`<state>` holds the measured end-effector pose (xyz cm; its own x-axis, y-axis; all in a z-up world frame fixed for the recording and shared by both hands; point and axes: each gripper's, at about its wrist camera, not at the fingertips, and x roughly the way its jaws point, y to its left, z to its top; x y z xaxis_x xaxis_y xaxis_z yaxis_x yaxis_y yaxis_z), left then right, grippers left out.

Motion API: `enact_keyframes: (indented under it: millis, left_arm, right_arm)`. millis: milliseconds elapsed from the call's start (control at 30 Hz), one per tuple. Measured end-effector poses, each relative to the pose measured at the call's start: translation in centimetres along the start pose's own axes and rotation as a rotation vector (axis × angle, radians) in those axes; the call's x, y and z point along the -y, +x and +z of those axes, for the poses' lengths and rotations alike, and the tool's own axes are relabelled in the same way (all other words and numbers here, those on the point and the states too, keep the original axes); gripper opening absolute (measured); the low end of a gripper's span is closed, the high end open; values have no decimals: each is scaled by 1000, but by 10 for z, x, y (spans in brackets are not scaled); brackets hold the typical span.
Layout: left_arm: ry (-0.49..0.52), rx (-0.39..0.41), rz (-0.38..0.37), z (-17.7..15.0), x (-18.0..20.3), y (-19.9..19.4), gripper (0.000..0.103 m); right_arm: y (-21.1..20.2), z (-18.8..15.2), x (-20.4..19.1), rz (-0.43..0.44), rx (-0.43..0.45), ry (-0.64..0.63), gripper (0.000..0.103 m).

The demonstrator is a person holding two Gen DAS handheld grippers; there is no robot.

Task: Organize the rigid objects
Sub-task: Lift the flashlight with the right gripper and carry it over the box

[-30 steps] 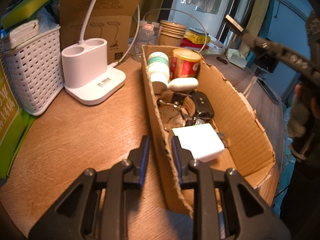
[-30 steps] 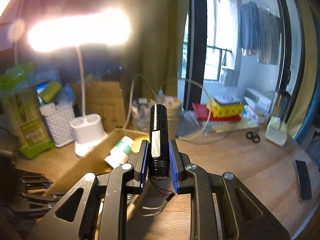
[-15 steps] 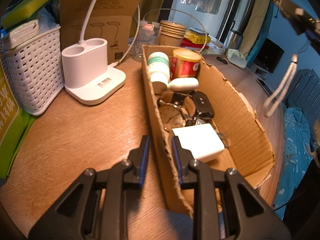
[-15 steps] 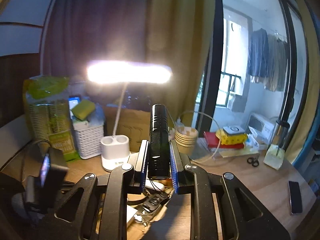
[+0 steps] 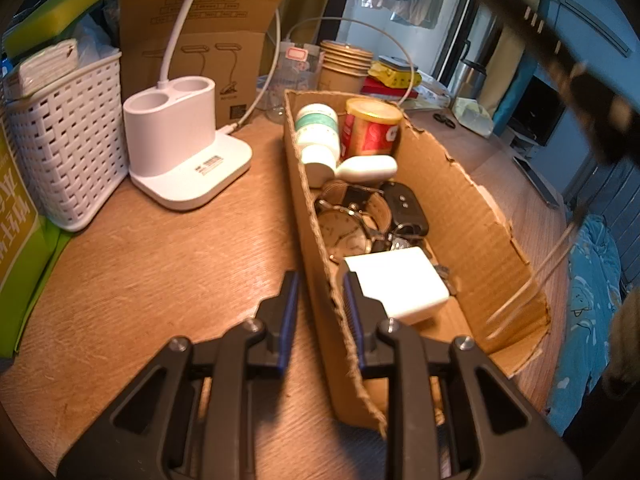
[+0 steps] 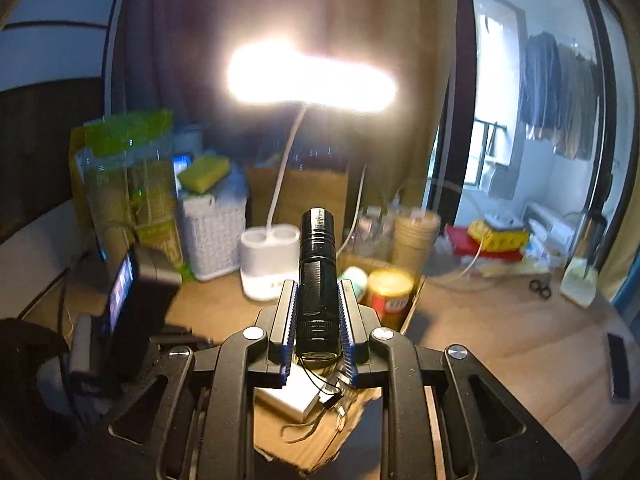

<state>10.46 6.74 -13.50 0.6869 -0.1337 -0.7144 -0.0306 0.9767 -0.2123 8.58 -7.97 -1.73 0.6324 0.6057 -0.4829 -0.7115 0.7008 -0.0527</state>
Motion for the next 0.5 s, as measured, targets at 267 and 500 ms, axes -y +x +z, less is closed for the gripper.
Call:
enact_keyframes:
  millis: [267, 500]
  left_arm:
    - [0, 0, 0, 0, 0, 0, 24]
    - [0, 0, 0, 0, 0, 0, 24]
  right_arm:
    - [24, -26, 6, -12, -101, 31, 21]
    - [38, -46, 9, -35, -167, 68, 21]
